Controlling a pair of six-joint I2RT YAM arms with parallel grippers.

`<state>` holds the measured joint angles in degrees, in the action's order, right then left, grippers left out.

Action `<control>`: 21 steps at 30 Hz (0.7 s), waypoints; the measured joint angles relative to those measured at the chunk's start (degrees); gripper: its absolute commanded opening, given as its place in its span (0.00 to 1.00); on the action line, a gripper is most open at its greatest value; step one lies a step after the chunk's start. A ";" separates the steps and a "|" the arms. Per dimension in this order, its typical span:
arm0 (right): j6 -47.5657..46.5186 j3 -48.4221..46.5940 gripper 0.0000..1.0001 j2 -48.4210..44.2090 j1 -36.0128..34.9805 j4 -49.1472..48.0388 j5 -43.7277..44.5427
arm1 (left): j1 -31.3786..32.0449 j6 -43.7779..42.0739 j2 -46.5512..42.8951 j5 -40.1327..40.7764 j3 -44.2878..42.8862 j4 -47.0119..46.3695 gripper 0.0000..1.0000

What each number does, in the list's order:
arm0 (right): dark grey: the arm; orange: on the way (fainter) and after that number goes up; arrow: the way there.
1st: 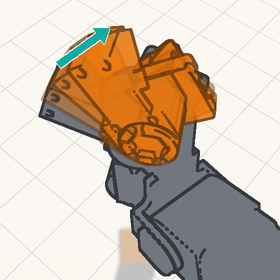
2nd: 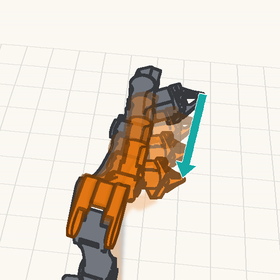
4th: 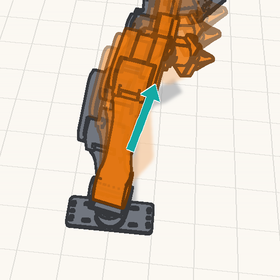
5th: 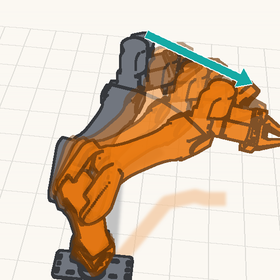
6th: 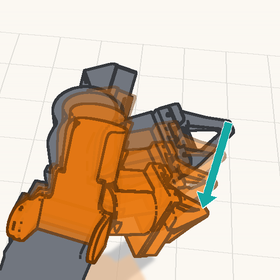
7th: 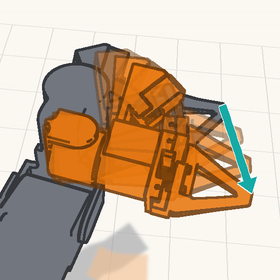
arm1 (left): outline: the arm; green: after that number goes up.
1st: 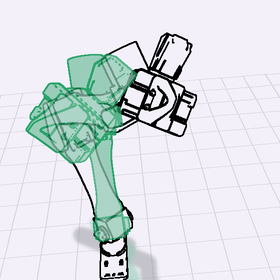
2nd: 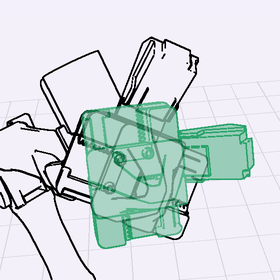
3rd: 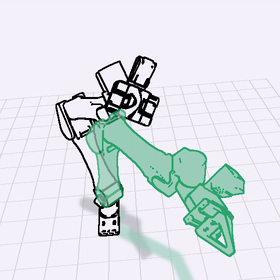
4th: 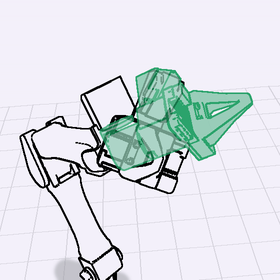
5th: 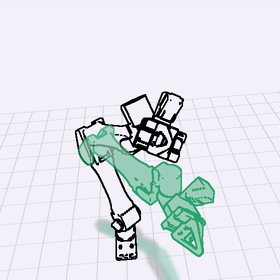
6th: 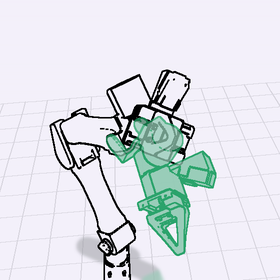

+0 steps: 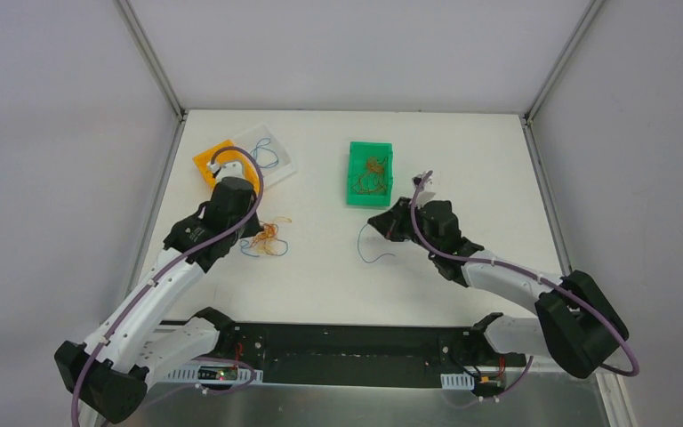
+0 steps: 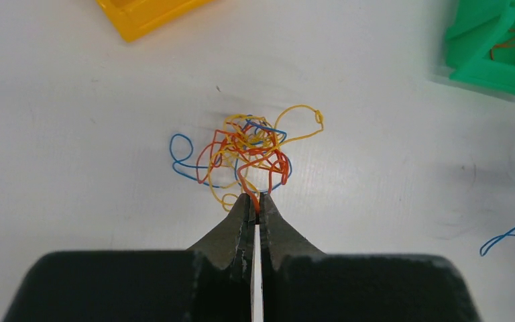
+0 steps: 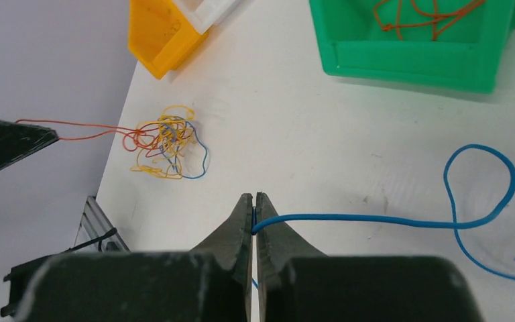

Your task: Untangle the cables

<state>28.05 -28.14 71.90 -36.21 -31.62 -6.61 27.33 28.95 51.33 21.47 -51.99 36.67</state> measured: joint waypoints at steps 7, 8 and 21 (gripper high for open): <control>-2.27 -0.13 0.79 -1.36 -0.42 -0.57 -1.57 | 0.00 -3.02 7.26 -12.09 -0.79 -1.62 0.69; -2.25 -0.13 0.81 -1.88 -0.52 0.07 0.50 | 0.00 -3.26 8.15 -13.40 -0.81 -1.92 0.74; -0.07 1.36 0.86 -10.56 0.98 11.19 25.77 | 10.71 -2.67 16.98 -19.37 -5.20 -5.44 0.97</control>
<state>27.99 -26.79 61.34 -35.22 -20.43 19.16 38.04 26.28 68.31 2.11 -57.19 31.22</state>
